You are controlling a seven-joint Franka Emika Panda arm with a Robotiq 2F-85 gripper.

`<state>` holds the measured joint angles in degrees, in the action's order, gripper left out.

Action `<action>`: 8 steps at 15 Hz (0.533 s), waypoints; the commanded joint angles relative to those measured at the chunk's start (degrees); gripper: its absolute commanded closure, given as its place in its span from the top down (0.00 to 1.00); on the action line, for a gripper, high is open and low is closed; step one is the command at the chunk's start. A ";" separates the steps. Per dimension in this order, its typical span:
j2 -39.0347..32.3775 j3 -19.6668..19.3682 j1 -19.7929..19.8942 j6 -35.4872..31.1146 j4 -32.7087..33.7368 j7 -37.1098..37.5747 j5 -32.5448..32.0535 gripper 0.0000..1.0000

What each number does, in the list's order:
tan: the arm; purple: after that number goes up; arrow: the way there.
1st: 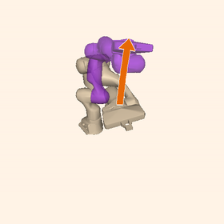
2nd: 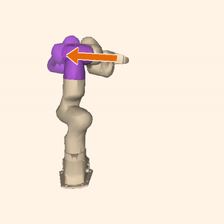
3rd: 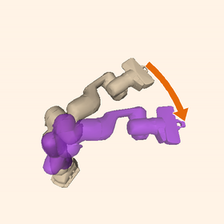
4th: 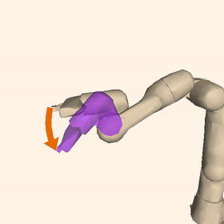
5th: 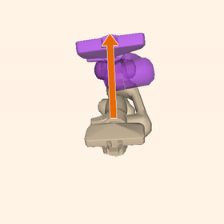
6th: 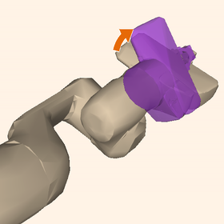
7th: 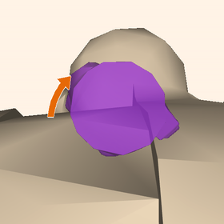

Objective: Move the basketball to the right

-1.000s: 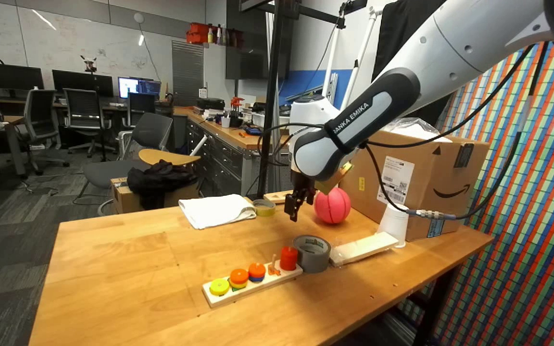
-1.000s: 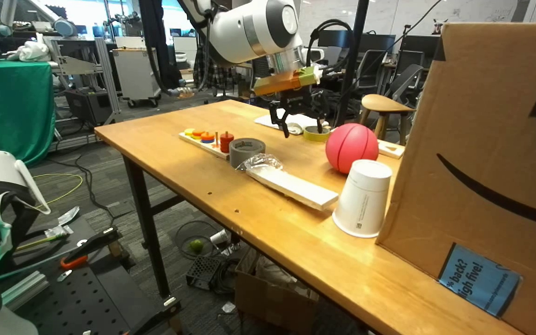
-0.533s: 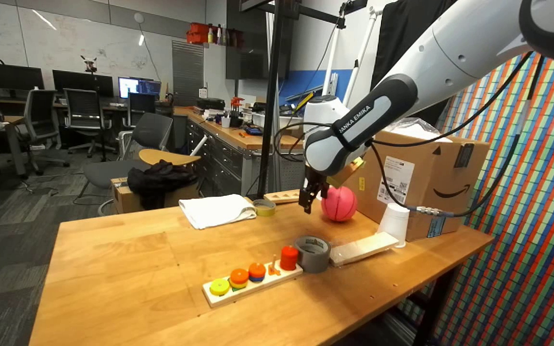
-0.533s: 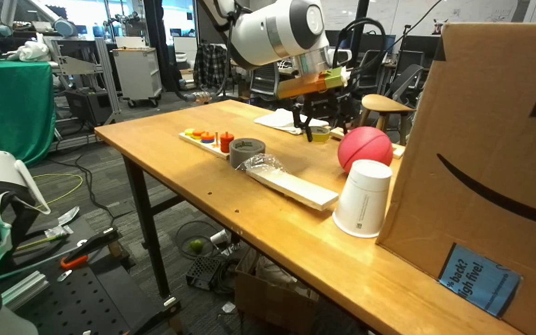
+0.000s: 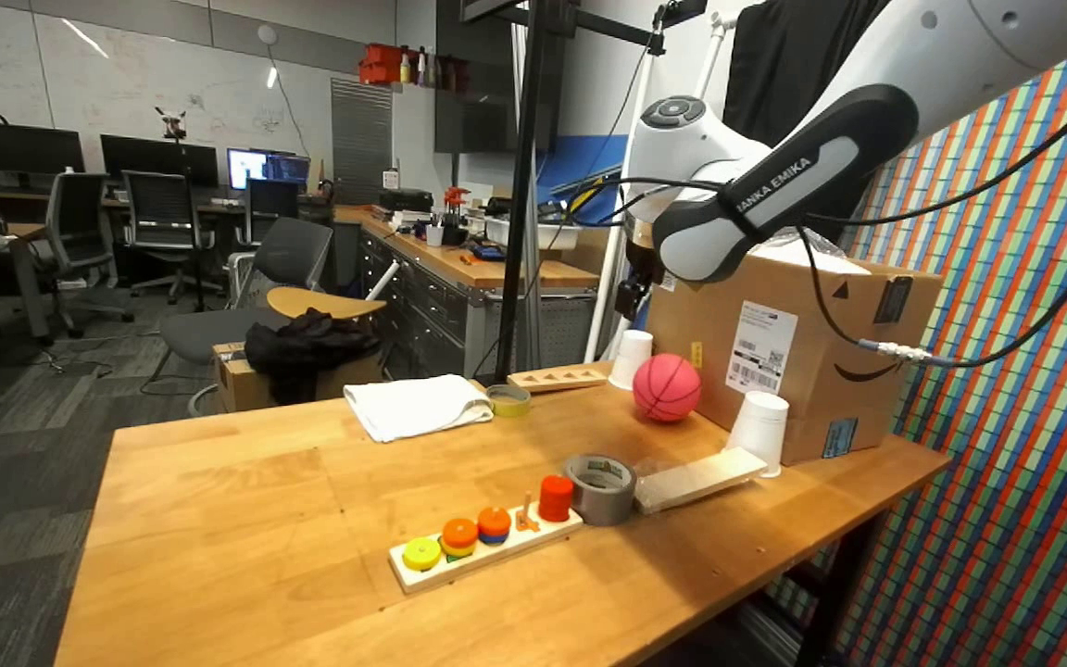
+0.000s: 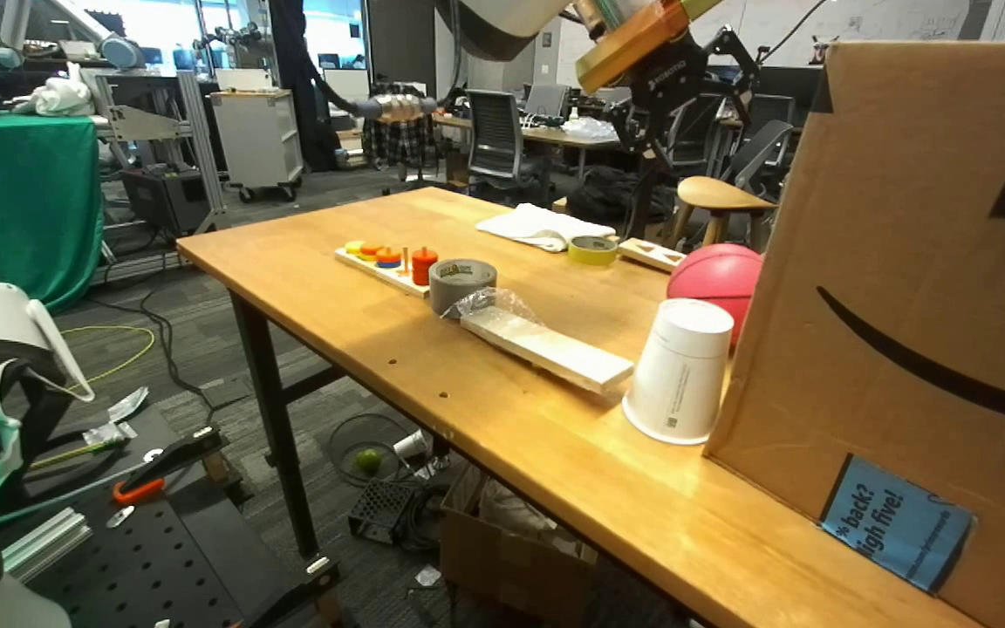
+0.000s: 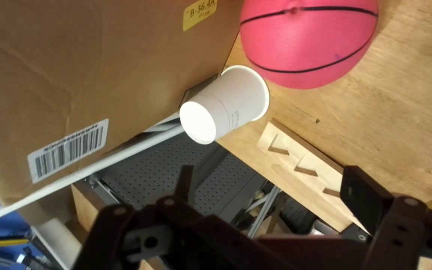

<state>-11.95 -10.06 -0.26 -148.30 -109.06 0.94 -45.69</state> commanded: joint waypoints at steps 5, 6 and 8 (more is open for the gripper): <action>5.22 4.73 -0.23 0.22 -6.43 4.60 -7.88 1.00; 5.16 4.91 -0.23 0.34 -6.52 4.60 -7.87 1.00; 4.76 4.80 0.06 0.34 -6.41 4.60 -7.86 1.00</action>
<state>-7.22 -6.30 -1.18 -148.12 -115.54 5.64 -53.56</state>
